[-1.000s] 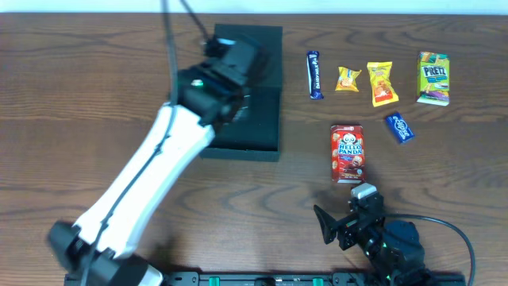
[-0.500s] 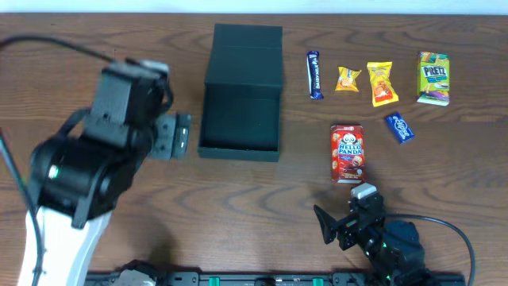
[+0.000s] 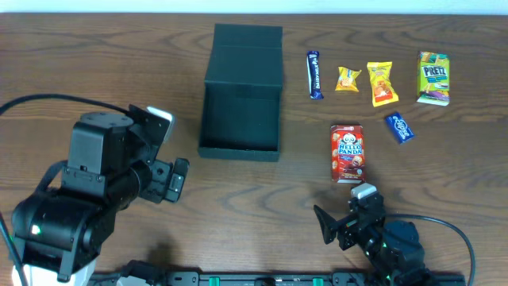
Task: Pack container
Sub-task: 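Release the lid and retract the left gripper to the left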
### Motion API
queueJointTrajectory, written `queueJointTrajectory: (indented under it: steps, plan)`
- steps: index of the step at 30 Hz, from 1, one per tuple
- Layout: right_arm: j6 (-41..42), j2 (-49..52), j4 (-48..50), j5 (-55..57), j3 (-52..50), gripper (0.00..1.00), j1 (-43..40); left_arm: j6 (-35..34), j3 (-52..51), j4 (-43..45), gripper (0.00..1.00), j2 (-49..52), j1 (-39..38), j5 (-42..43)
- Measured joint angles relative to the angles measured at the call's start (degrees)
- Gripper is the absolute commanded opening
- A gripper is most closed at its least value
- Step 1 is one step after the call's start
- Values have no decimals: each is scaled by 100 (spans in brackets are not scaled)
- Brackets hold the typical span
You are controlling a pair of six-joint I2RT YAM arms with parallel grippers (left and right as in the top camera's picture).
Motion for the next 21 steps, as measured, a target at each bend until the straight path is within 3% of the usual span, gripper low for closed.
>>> queueJointTrajectory:
  steps: [21]
  plan:
    - [0,0,0,0,0,99,0,59,-76,13,95,-9,0,63]
